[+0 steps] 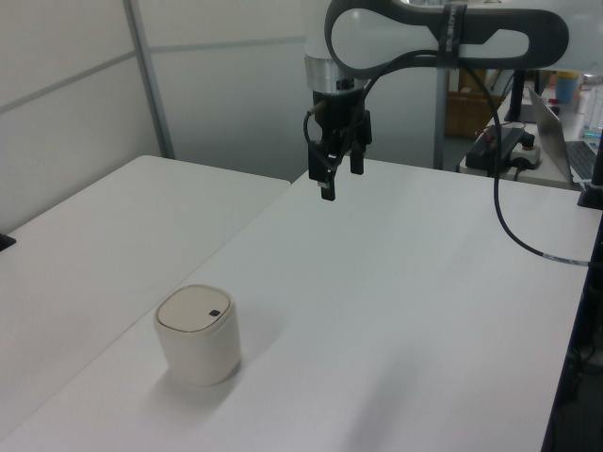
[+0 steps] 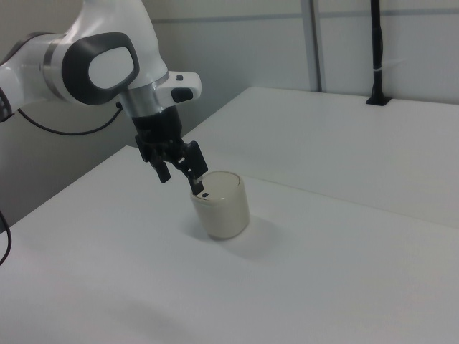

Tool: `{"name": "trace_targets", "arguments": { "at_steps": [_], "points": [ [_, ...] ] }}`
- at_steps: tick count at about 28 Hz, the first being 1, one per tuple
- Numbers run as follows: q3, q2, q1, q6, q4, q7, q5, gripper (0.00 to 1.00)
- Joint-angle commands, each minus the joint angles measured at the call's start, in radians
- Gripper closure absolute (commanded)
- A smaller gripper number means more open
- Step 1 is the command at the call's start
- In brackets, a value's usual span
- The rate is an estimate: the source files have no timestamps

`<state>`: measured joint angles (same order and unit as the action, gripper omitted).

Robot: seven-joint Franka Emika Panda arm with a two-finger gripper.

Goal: Open the trash can

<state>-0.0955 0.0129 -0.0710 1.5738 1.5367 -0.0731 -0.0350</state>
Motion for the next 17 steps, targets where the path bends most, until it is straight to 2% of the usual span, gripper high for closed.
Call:
{"name": "trace_targets", "arguments": {
  "at_steps": [1,6,10,12,13,17],
  "points": [
    [-0.010,-0.008,-0.009,-0.033,0.005,-0.014,0.020,0.00],
    [-0.010,-0.007,-0.009,-0.031,0.005,-0.010,0.020,0.00],
    [-0.010,-0.007,-0.009,-0.029,0.005,-0.005,0.020,0.36],
    [-0.010,-0.007,-0.009,-0.029,0.003,0.019,0.020,0.73],
    [-0.007,-0.005,-0.009,-0.029,0.003,0.044,0.023,0.88],
    [-0.006,-0.005,-0.009,-0.031,0.003,0.055,0.021,0.92]
  ]
}}
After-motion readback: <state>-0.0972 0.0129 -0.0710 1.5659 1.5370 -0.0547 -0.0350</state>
